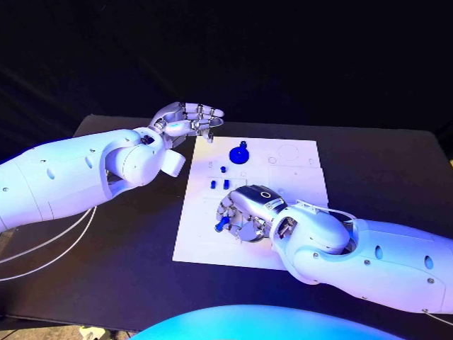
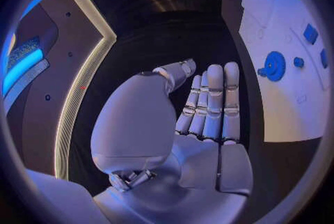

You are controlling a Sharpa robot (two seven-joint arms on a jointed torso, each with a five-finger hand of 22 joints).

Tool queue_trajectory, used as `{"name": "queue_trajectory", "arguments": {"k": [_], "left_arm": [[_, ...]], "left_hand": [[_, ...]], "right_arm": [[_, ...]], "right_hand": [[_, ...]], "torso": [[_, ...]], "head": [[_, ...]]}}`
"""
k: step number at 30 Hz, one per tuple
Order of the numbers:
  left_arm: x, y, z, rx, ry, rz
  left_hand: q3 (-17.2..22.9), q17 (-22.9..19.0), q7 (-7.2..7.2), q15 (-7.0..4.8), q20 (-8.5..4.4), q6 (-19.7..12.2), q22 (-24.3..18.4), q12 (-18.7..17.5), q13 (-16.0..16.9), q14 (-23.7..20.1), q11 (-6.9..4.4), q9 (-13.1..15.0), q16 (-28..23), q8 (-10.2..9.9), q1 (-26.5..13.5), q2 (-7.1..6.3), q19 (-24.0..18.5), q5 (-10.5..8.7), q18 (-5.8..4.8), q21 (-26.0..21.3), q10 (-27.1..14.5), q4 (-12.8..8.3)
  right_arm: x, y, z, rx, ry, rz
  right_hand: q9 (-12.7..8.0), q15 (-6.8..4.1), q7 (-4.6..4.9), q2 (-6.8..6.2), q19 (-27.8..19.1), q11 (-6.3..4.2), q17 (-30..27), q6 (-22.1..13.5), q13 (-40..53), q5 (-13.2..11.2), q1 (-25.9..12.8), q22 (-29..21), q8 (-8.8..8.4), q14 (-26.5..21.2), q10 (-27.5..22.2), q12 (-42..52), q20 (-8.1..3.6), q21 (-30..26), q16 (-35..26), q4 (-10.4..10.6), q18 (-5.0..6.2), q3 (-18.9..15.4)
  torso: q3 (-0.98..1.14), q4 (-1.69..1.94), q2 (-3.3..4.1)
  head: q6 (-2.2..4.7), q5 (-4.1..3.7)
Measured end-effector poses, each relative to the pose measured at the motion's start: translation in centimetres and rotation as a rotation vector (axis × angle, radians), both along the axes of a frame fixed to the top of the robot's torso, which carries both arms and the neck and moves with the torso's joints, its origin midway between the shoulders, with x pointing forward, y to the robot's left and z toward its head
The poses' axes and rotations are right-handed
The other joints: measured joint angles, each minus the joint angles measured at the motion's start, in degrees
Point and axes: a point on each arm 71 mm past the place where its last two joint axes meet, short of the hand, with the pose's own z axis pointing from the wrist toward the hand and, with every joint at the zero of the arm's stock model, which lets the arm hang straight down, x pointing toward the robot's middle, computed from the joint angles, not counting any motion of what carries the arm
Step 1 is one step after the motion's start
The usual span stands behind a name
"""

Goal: Assemble the parts on the task board

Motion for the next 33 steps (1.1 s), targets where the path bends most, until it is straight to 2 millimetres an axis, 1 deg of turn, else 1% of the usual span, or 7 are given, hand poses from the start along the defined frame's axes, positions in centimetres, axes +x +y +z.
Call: {"name": "queue_trajectory", "arguments": {"k": [5,9,12,17,21,22,33], "left_arm": [[0.0,0.0,0.0,0.000,0.000,-0.001],[0.0,0.0,0.0,0.000,0.000,-0.001],[0.0,0.0,0.0,-0.001,0.000,-0.002],[0.0,0.0,0.0,-0.001,0.000,-0.003],[0.0,0.0,0.0,-0.001,0.001,-0.004],[0.0,0.0,0.0,-0.001,0.001,-0.004],[-0.1,0.0,0.0,-0.001,0.002,-0.004]], "left_hand": [[0.0,0.0,0.00,0.00,0.00,0.0,0.0,0.0,0.0,0.0,0.00,0.0,0.0,0.0,0.0,0.00,0.0,0.00,0.00,0.0,0.0,0.0],[0.0,0.0,0.00,0.00,0.00,0.0,0.0,0.0,0.0,0.0,0.00,0.0,0.0,0.0,0.0,0.00,0.0,0.00,0.00,0.0,0.0,0.0],[0.0,0.0,0.00,0.00,0.00,0.0,0.0,0.0,0.0,0.0,0.00,0.0,0.0,0.0,0.0,0.00,0.0,0.00,0.00,0.0,0.0,0.0],[0.0,0.0,0.00,0.00,0.00,0.0,0.0,0.0,0.0,0.0,0.00,0.0,0.0,0.0,0.0,0.00,0.0,0.00,0.00,0.0,0.0,0.0],[0.0,0.0,0.00,0.00,0.00,0.0,0.0,0.0,0.0,0.0,0.00,0.0,0.0,0.0,0.0,0.00,0.0,0.00,0.00,0.0,0.0,0.0],[0.0,0.0,0.00,0.00,0.00,0.0,0.0,0.0,0.0,0.0,0.00,0.0,0.0,0.0,0.0,0.00,0.0,0.00,0.00,0.0,0.0,0.0],[0.0,0.0,0.00,0.00,0.00,0.0,0.0,0.0,0.0,0.0,0.00,0.0,0.0,0.0,0.0,0.00,0.0,0.00,0.00,0.0,0.0,0.0]], "right_arm": [[-0.1,0.4,0.0,-0.015,-0.006,0.008],[-0.2,0.8,-0.1,-0.027,-0.008,0.017],[-0.4,1.0,-0.2,-0.033,-0.008,0.025],[-0.4,1.1,-0.3,-0.042,-0.012,0.031],[-0.5,1.3,-0.4,-0.046,-0.016,0.038],[-0.5,1.3,-0.4,-0.047,-0.017,0.039],[-0.6,1.2,-0.5,-0.052,-0.023,0.042]], "right_hand": [[0.0,0.00,0.02,0.17,0.0,-0.01,-0.2,0.0,0.0,0.0,-0.3,0.0,0.00,0.0,0.0,-0.3,0.00,0.0,0.0,-0.2,0.00,-0.1],[0.1,0.00,0.51,-0.66,0.0,-0.48,-0.5,-0.6,0.4,0.1,-3.1,0.0,0.15,0.0,0.7,-0.7,0.00,-0.2,0.0,-0.3,0.01,-0.3],[3.0,0.01,0.50,-1.16,0.0,-0.52,-0.5,-1.5,0.4,0.2,-4.3,0.0,-0.57,0.0,0.9,-1.1,0.00,-0.2,0.0,0.0,0.00,-0.6],[2.9,0.01,0.65,-1.72,0.0,-0.52,-0.4,-2.2,0.4,0.3,-4.8,0.0,-1.20,0.0,0.9,-1.1,0.00,-0.2,0.0,-0.2,0.00,-0.7],[2.2,-0.01,0.86,-2.46,0.0,-0.57,-0.2,-4.0,0.8,0.3,-5.2,0.0,-2.42,0.0,0.9,-1.3,0.00,-0.2,0.0,-0.2,0.00,-0.7],[1.9,-0.01,0.84,-3.07,0.0,-0.51,-0.1,-5.1,0.9,0.3,-5.6,0.0,-3.19,0.0,0.9,-1.3,0.00,-0.2,0.0,-0.2,0.00,-0.7],[0.6,-0.01,0.69,-4.44,0.0,-0.66,0.0,-10.8,1.8,0.3,-7.0,0.0,-6.41,0.0,1.0,-1.3,0.00,-0.2,0.0,-0.4,0.01,-0.9]], "torso": [[-0.03,-0.01,0.00],[-0.03,0.00,0.00],[-0.07,0.03,-0.01],[-0.09,0.06,-0.03],[-0.14,0.04,-0.04],[-0.14,0.03,-0.04],[-0.04,0.01,-0.03]], "head": [[-0.04,-0.07],[-0.07,-0.11],[-0.10,-0.19],[-0.13,-0.37],[-0.13,-0.51],[-0.13,-0.53],[0.11,-0.85]]}}
